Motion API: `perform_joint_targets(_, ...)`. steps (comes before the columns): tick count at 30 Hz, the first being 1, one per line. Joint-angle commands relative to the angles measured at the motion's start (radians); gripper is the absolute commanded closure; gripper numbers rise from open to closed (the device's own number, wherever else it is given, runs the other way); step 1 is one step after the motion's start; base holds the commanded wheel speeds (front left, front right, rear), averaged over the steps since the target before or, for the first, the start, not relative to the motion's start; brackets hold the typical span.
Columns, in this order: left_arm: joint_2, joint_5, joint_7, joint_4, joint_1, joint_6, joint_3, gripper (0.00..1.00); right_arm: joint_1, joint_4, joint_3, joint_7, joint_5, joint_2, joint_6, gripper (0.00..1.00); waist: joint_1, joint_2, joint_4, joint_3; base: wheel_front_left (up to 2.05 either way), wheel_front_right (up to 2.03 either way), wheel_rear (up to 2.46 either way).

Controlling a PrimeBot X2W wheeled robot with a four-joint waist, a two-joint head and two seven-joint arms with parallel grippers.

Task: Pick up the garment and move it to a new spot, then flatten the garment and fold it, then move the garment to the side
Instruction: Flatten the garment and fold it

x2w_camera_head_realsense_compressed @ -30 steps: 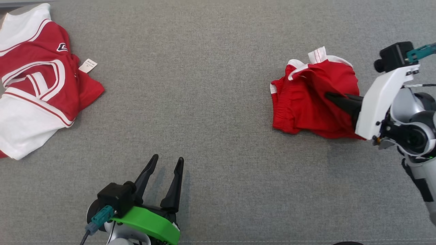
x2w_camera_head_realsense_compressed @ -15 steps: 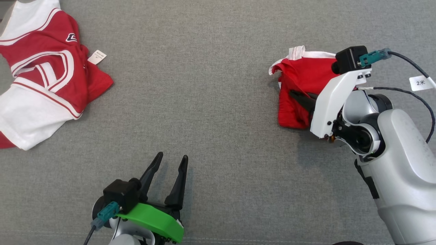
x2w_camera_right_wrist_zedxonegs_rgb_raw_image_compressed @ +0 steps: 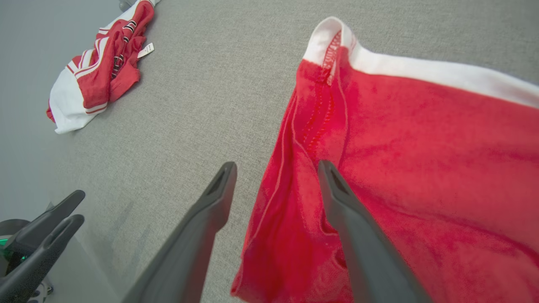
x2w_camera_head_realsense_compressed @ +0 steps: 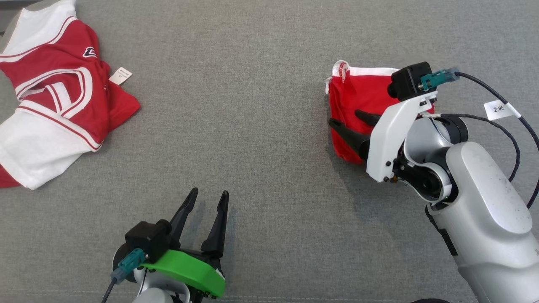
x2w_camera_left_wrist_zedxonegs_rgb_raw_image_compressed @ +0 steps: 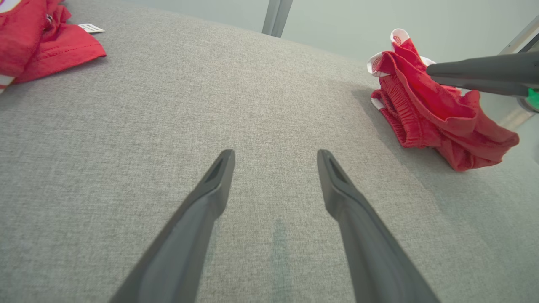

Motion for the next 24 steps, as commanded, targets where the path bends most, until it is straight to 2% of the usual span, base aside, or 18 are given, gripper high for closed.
perform_joint_targets(1,0.001,0.0,-0.005,0.002,0.004,0.001,0.006,0.0,0.018,-0.014,0.007,-0.01,0.005,-0.013,0.0,0.0,0.0,0.0,-0.007,-0.009,0.0,0.0,0.0)
perform_joint_targets(8,-0.006,-0.008,-0.012,0.009,0.024,-0.001,0.009,0.0,0.093,-0.165,0.064,-0.069,0.053,-0.086,0.0,0.0,0.0,0.0,-0.024,-0.044,0.0,0.0,0.0)
perform_joint_targets(11,-0.005,-0.012,-0.014,0.01,0.035,0.001,0.014,0.0,0.129,-0.227,0.059,-0.133,0.052,-0.121,0.0,0.0,0.0,0.0,-0.027,-0.06,0.0,0.0,0.0)
perform_joint_targets(14,-0.007,-0.017,-0.017,0.009,0.048,0.005,0.02,0.0,0.167,-0.271,0.032,-0.24,0.004,-0.164,0.0,0.0,0.0,0.0,-0.027,-0.074,0.0,0.0,0.0)
perform_joint_targets(15,-0.008,-0.019,-0.019,0.008,0.051,0.006,0.022,0.0,0.182,-0.274,0.019,-0.28,-0.024,-0.177,0.0,0.2,0.0,0.0,-0.028,-0.077,0.0,0.0,0.0)
perform_joint_targets(16,-0.009,-0.02,-0.02,0.007,0.055,0.006,0.026,0.0,0.197,-0.273,0.008,-0.322,-0.047,-0.185,0.0,0.63,0.0,0.0,-0.029,-0.08,0.0,0.0,0.0)
perform_joint_targets(17,-0.009,-0.02,-0.018,0.007,0.06,0.006,0.027,0.0,0.213,-0.262,-0.007,-0.361,-0.066,-0.188,0.0,1.0,0.0,0.0,-0.031,-0.081,0.0,0.0,0.0)
perform_joint_targets(20,-0.015,-0.019,-0.019,0.004,0.065,0.005,0.03,0.0,0.248,-0.222,-0.038,-0.479,-0.153,-0.209,0.0,1.0,0.0,0.0,-0.032,-0.078,0.0,0.0,0.0)
perform_joint_targets(24,-0.022,-0.013,-0.022,0.0,0.055,0.0,0.033,0.0,0.274,-0.117,-0.098,-0.674,-0.263,-0.164,0.0,1.0,0.0,0.0,-0.03,-0.055,0.0,0.0,0.0)
